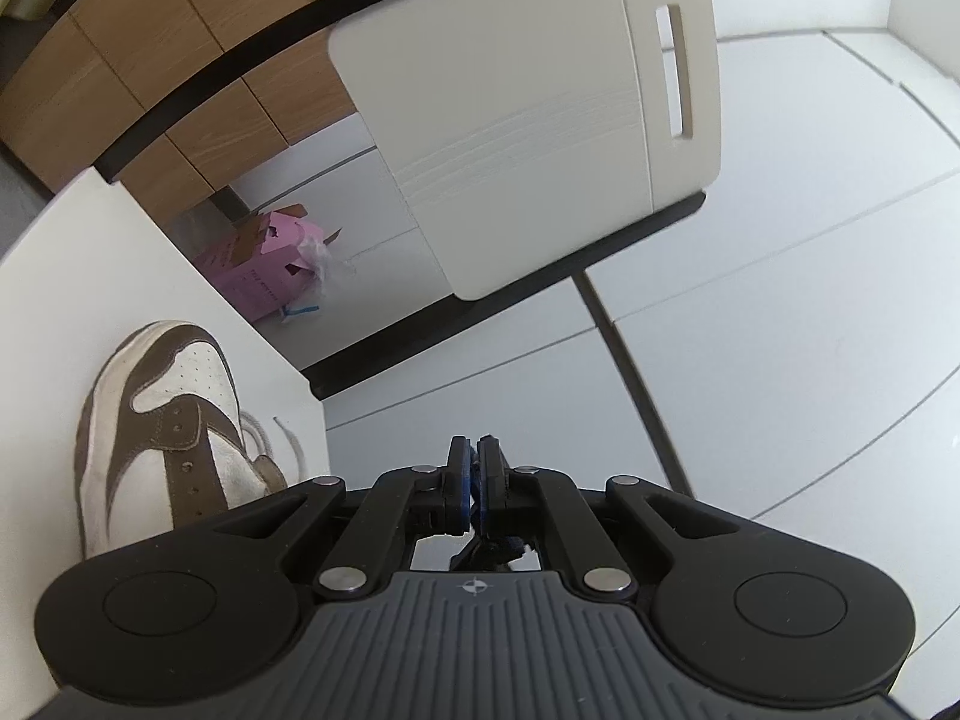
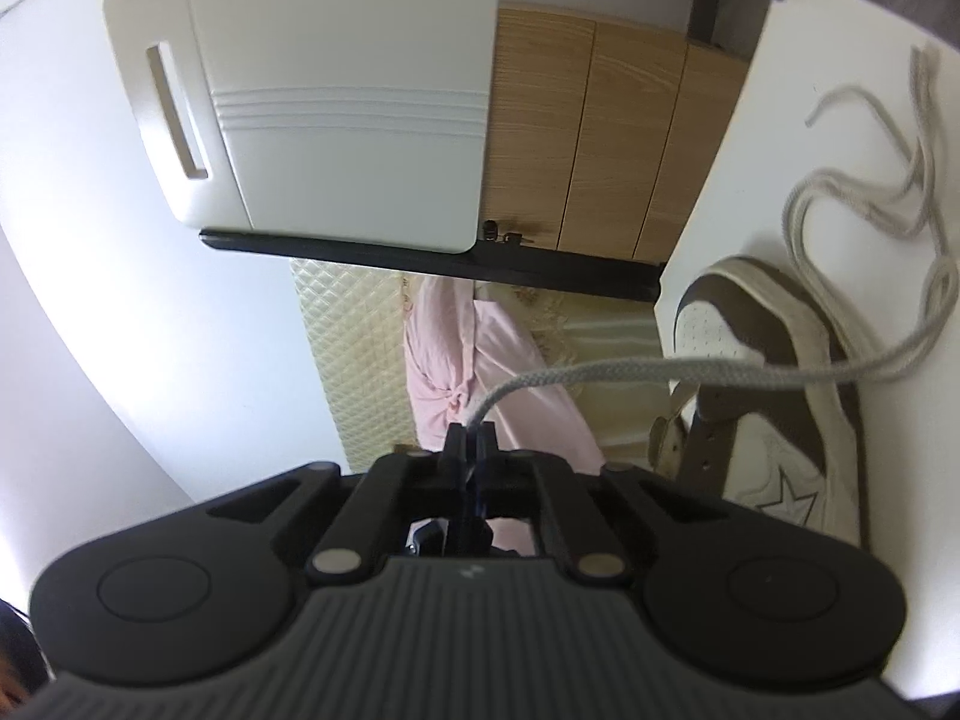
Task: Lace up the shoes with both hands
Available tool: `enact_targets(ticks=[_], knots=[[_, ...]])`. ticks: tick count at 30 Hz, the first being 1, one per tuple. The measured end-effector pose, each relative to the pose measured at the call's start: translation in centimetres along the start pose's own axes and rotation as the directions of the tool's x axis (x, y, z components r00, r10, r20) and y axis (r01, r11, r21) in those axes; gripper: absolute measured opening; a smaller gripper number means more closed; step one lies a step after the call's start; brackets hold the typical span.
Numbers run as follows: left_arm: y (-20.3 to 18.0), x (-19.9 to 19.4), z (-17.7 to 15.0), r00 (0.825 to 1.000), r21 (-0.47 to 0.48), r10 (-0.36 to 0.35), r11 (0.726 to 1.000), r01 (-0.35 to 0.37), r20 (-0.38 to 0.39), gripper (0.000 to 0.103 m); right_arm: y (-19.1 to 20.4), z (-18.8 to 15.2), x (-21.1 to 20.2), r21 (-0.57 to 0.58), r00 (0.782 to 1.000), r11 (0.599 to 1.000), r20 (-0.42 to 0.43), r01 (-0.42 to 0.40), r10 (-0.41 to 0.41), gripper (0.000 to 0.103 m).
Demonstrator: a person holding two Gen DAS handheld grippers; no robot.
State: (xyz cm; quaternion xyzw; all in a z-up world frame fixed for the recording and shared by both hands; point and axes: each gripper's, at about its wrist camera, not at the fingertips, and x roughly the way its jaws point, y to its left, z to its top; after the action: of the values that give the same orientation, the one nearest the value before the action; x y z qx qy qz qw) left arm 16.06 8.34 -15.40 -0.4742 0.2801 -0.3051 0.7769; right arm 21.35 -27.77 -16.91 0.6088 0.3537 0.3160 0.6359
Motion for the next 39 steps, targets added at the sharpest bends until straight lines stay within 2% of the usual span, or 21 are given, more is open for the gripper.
enact_targets(ticks=[3,6,8,11,12,14,20,23,25,28,31,33,37,39], knots=[[-1.1,0.1,0.2,0.996,0.122,0.083,0.989,-0.08,-0.016,0.004,0.0,0.3,-0.1,-0.012,1.0,1.0,0.02,0.022,-0.021,0.003],[-2.3,0.7,0.6,0.98,0.273,0.199,0.944,-0.185,-0.025,0.004,-0.1,0.9,-0.4,-0.041,0.997,0.997,0.048,0.062,-0.061,0.003],[-3.0,1.6,0.9,0.961,0.382,0.275,0.892,-0.24,-0.039,0.004,-0.1,1.2,-0.5,-0.066,0.994,0.993,0.064,0.096,-0.091,0.003],[-3.5,3.3,0.9,0.918,0.547,0.392,0.783,-0.296,-0.065,0.004,-0.7,1.6,-0.7,-0.081,0.986,0.986,0.086,0.148,-0.141,0.003],[-3.4,3.9,0.8,0.906,0.582,0.416,0.756,-0.298,-0.076,0.004,-1.0,1.7,-0.7,-0.076,0.983,0.983,0.093,0.168,-0.16,0.003],[-3.2,4.9,0.7,0.89,0.629,0.446,0.719,-0.294,-0.092,0.004,-1.5,1.8,-0.6,-0.07,0.976,0.977,0.101,0.2,-0.193,0.003],[-3.0,7.0,-0.1,0.861,0.743,0.481,0.635,-0.21,-0.168,0.004,-2.9,1.9,0.0,-0.069,0.955,0.956,0.105,0.284,-0.276,0.003],[-2.6,7.7,-0.6,0.838,0.785,0.506,0.595,-0.17,-0.202,0.004,-3.2,2.0,0.4,-0.067,0.949,0.95,0.107,0.305,-0.297,0.003],[-2.5,7.7,-0.7,0.836,0.8,0.507,0.58,-0.151,-0.21,0.004,-3.3,2.1,0.7,-0.07,0.945,0.946,0.109,0.317,-0.308,0.003],[-2.3,7.7,-0.6,0.833,0.805,0.504,0.578,-0.131,-0.226,0.004,-3.5,2.1,1.2,-0.074,0.939,0.94,0.107,0.334,-0.326,0.003],[-2.1,7.7,-0.7,0.828,0.825,0.512,0.553,-0.114,-0.229,0.004,-3.8,1.9,1.7,-0.077,0.929,0.928,0.098,0.364,-0.356,0.003],[-2.0,7.8,-0.7,0.826,0.827,0.512,0.552,-0.107,-0.235,0.004,-4.2,1.8,1.9,-0.073,0.923,0.922,0.094,0.379,-0.372,0.003],[-1.6,7.9,-1.1,0.815,0.847,0.529,0.523,-0.093,-0.237,0.004,-4.4,1.8,2.1,-0.054,0.923,0.923,0.092,0.38,-0.374,0.003],[-1.4,8.0,-1.0,0.814,0.846,0.529,0.525,-0.091,-0.241,0.004,-4.4,1.7,2.0,-0.041,0.922,0.924,0.095,0.38,-0.375,0.003]])
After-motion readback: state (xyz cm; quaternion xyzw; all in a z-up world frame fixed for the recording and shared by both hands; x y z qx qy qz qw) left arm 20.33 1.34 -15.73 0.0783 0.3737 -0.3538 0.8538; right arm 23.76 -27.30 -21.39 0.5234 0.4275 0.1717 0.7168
